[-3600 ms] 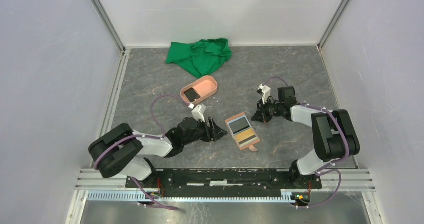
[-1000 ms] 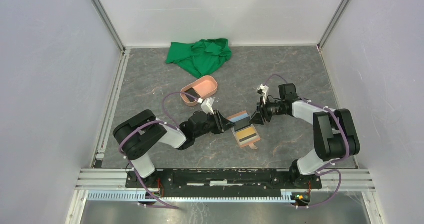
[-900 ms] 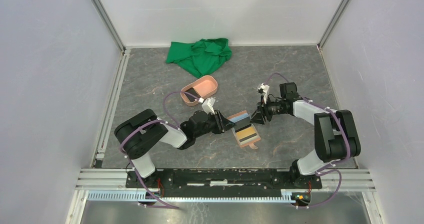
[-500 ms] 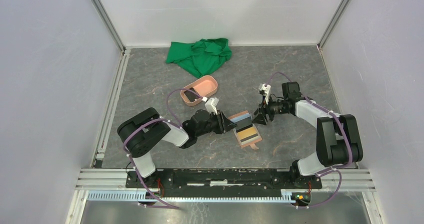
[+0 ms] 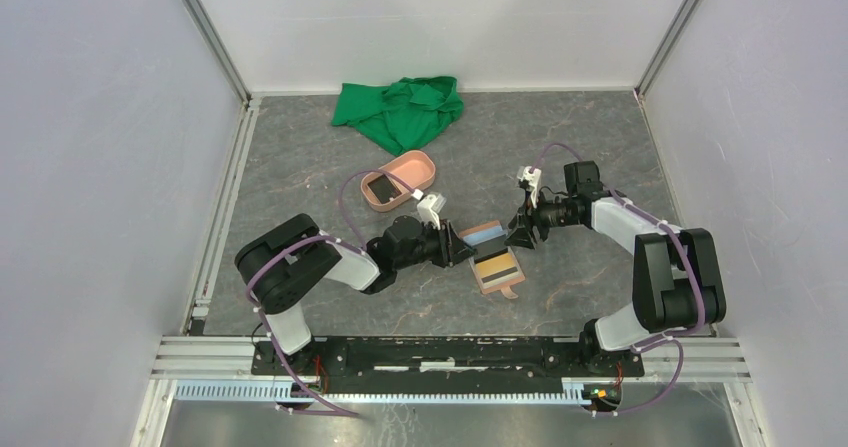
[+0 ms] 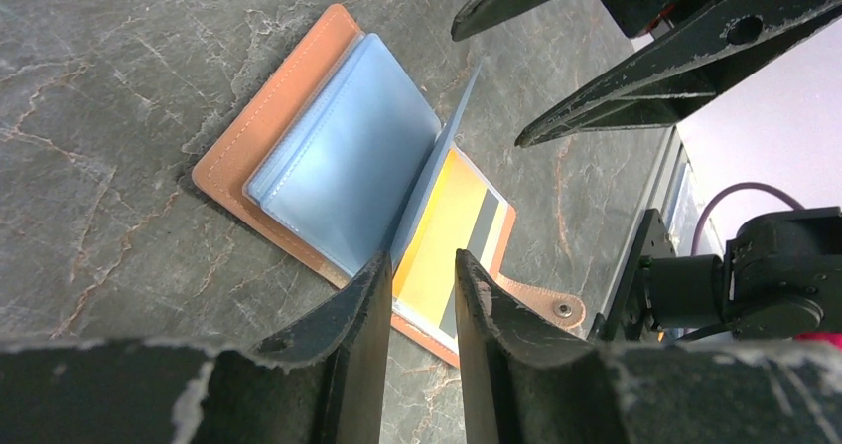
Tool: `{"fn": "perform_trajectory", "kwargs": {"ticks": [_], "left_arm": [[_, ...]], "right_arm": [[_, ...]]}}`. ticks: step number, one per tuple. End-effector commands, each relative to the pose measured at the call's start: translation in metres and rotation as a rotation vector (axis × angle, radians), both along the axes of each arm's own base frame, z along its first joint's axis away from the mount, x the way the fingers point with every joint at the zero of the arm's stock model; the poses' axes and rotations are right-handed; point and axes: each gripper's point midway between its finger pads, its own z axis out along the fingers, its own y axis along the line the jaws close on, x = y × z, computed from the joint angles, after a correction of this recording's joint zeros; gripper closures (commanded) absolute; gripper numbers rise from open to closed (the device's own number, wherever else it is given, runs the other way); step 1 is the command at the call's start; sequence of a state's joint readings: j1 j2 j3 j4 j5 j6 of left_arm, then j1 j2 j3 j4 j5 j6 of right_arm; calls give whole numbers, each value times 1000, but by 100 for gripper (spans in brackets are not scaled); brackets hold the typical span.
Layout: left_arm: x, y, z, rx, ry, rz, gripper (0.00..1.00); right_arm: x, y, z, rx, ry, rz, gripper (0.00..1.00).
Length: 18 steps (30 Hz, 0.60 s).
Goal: Put the credit cards into the card holder
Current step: Turn over the card slot in the card holder.
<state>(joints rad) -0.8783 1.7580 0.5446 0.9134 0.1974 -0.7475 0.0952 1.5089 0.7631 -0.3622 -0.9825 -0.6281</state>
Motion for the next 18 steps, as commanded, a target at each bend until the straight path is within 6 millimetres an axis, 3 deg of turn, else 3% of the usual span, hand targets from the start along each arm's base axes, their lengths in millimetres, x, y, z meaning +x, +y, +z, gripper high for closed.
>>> {"fn": "perform_trajectory", "kwargs": {"ticks": [1, 18], "left_arm": [[1, -6, 7, 17, -95, -66, 63], [-7, -12, 5, 17, -102, -129, 64]], "right_arm": [[9, -1, 11, -6, -76, 41, 36], [-7, 4, 0, -77, -158, 201, 34]]}}
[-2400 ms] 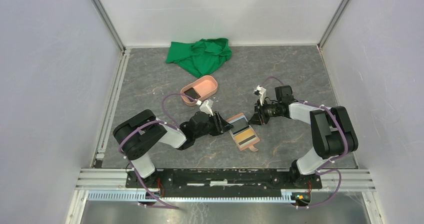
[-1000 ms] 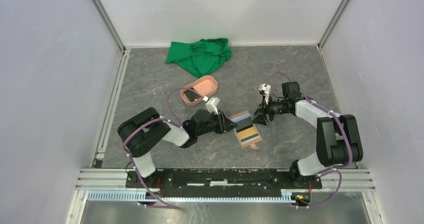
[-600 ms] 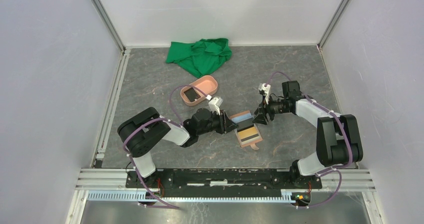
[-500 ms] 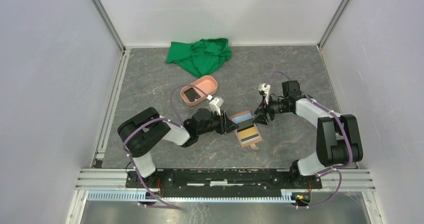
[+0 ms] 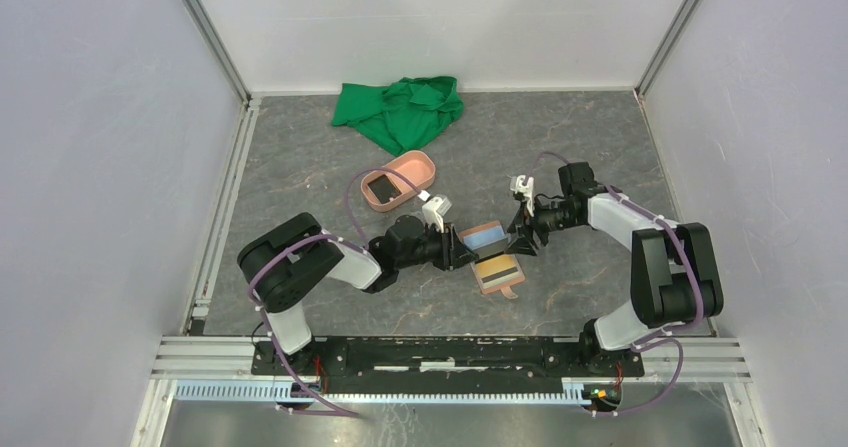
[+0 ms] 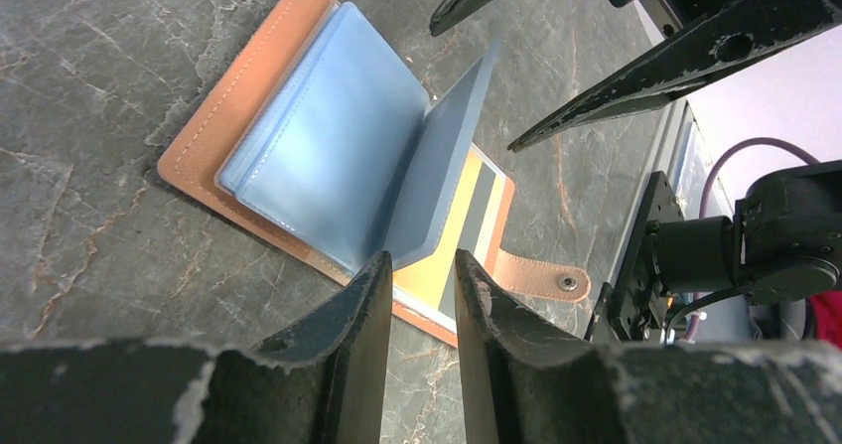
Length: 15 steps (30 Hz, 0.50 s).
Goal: Put the credit cards into the card holder
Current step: Turn over the card slot in the card holder.
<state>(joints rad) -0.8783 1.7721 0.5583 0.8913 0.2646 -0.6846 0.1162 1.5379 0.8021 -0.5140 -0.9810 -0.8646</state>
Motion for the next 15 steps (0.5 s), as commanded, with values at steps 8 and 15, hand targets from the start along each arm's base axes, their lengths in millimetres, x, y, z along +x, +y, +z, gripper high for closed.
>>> {"fn": "perform_trajectory", "kwargs": {"ticks": [8, 15], "left_arm": [[0, -6, 15, -23, -86, -54, 63], [-6, 10, 42, -85, -129, -8, 50]], "right_arm": [[2, 3, 6, -78, -173, 108, 38], [-3, -6, 1, -127, -239, 139, 41]]}}
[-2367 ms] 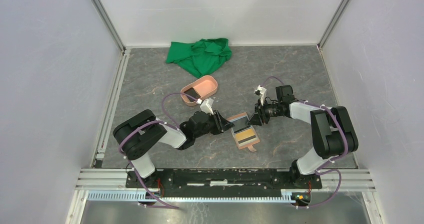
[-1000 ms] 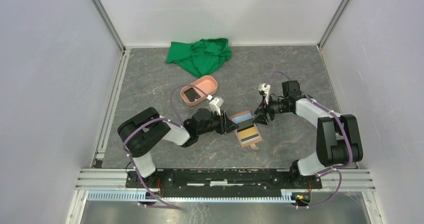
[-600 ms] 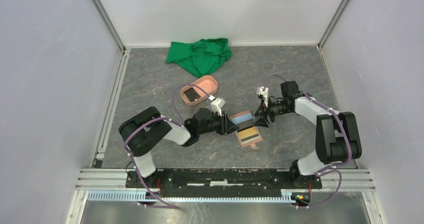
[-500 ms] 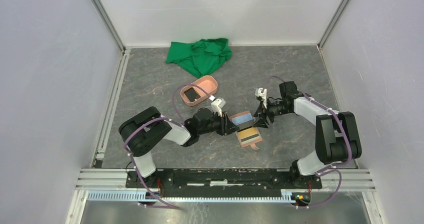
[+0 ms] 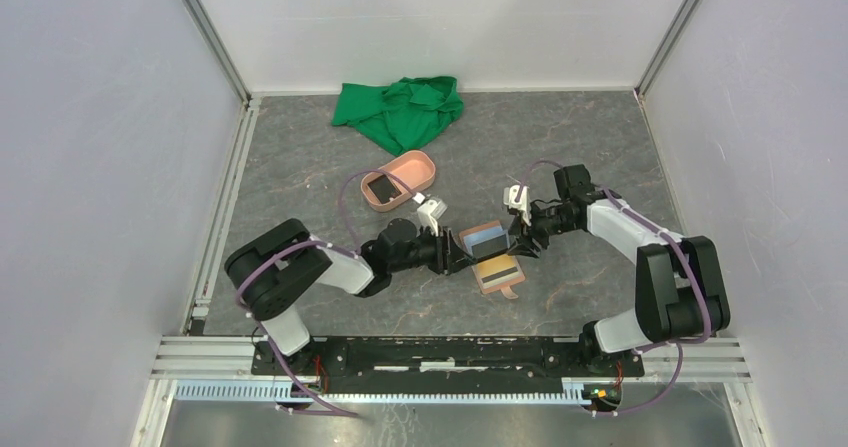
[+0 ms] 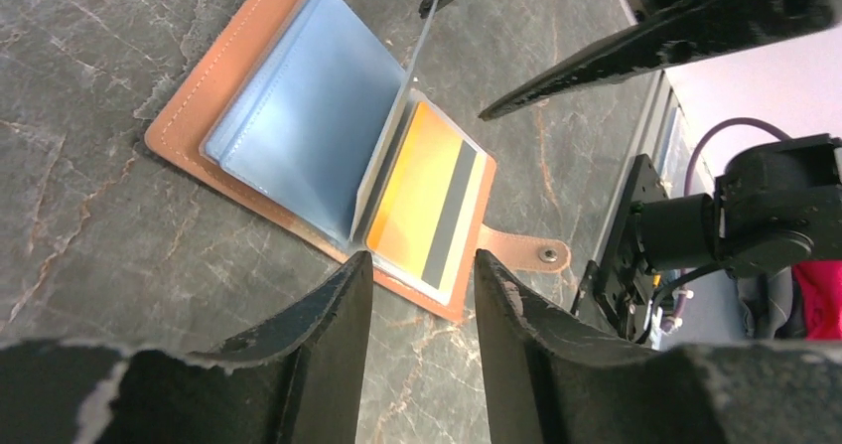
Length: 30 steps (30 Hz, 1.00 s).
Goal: Put the credit cards into the card holder
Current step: Turn over the card slot in the card holder.
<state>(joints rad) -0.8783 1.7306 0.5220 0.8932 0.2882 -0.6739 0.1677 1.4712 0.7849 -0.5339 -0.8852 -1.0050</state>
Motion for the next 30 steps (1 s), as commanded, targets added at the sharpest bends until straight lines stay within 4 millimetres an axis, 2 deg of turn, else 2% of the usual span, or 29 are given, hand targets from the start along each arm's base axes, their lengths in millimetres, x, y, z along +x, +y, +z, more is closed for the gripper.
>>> {"fn": "perform_trajectory", "kwargs": {"ticks": [1, 5, 10, 14, 23, 30], "left_arm": [[2, 6, 40, -86, -125, 23, 49], [2, 16, 51, -99, -149, 52, 44], [6, 21, 47, -72, -158, 83, 38], [8, 13, 50, -87, -152, 70, 36], [11, -11, 37, -73, -122, -15, 36], [3, -24, 27, -76, -81, -96, 39]], "right_arm": [[-3, -5, 1, -32, -88, 54, 42], [-14, -1, -2, -33, -87, 111, 44], [-22, 3, -1, -19, -73, 161, 45], [-25, 2, -2, -23, -78, 176, 45], [-35, 2, -3, -19, -68, 232, 48], [-28, -2, -6, -50, -85, 196, 48]]}}
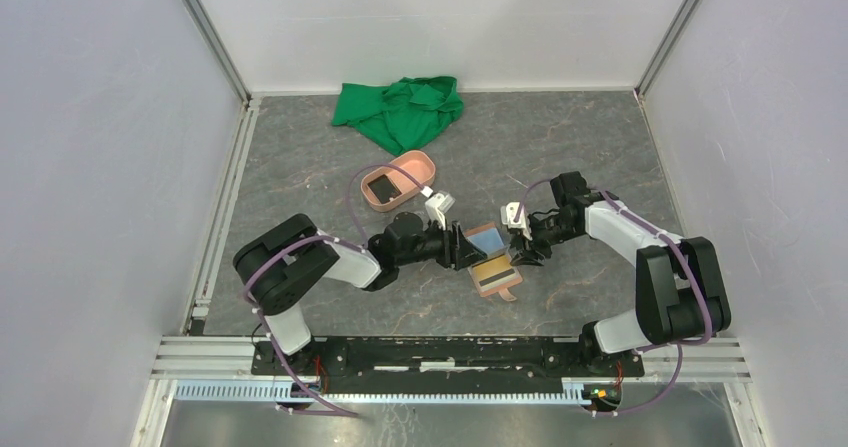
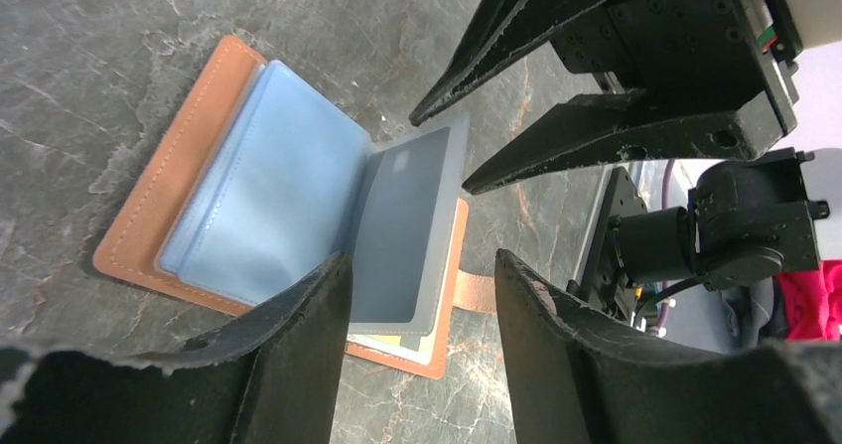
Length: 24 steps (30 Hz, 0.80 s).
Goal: Put the credit cards into the card holder
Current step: Turn over the card slot in the card holder.
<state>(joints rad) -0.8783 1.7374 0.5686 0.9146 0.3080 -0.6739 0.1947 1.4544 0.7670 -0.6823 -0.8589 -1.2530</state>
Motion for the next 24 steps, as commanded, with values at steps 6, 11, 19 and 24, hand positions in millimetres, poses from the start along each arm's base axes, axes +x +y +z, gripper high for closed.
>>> {"fn": "perform_trajectory", "kwargs": {"ticks": [6, 11, 19, 24], "left_arm": [[-15, -9, -4, -18, -9, -115, 43], [-19, -9, -5, -20, -3, -128, 43], [-31, -13, -9, -19, 15, -168, 43], [-37, -12, -12, -23, 27, -174, 43]], "right_arm": [[-3, 0, 8, 2, -61, 50, 45], [-3, -1, 12, 3, -84, 56, 44], [-20, 0, 19, 28, -61, 149, 45], [-24, 1, 25, 49, -65, 160, 45]]}}
